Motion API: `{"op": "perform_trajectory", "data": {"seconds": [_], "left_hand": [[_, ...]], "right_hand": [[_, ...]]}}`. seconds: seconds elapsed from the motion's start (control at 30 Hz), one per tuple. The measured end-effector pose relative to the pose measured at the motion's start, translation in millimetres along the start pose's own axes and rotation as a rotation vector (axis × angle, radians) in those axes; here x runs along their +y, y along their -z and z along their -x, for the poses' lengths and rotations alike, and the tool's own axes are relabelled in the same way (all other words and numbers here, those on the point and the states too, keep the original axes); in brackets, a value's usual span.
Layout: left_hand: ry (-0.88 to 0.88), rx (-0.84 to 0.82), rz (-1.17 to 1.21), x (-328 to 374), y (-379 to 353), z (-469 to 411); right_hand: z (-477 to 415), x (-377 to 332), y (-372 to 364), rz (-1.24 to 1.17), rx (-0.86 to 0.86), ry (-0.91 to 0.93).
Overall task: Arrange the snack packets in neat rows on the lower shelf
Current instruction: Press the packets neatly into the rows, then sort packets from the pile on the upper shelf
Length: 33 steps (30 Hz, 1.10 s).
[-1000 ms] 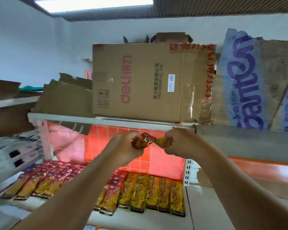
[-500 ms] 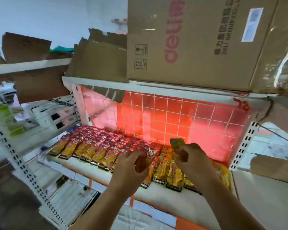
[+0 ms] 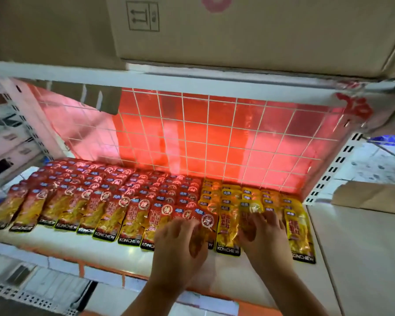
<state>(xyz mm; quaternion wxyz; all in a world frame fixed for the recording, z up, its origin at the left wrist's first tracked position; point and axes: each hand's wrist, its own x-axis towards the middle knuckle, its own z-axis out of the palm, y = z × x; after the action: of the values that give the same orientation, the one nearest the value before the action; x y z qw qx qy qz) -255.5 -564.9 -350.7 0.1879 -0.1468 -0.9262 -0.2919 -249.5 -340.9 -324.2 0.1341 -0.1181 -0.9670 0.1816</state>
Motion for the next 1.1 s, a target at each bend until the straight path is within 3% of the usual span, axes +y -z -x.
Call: {"op": "perform_trajectory", "data": {"seconds": [0.17, 0.37, 1.1], "left_hand": [[-0.135, -0.009, 0.007, -12.4, -3.0, -0.9], [-0.148, -0.083, 0.107, -15.6, -0.5, -1.1], [-0.198, -0.02, 0.078, -16.0, -3.9, 1.3]], "right_hand": [[5.7, -7.0, -11.4, 0.024, 0.063, -0.122], [11.2, -8.9, -21.1, 0.061, 0.064, -0.216], [17.6, -8.0, -27.0, 0.098, 0.047, -0.144]]}}
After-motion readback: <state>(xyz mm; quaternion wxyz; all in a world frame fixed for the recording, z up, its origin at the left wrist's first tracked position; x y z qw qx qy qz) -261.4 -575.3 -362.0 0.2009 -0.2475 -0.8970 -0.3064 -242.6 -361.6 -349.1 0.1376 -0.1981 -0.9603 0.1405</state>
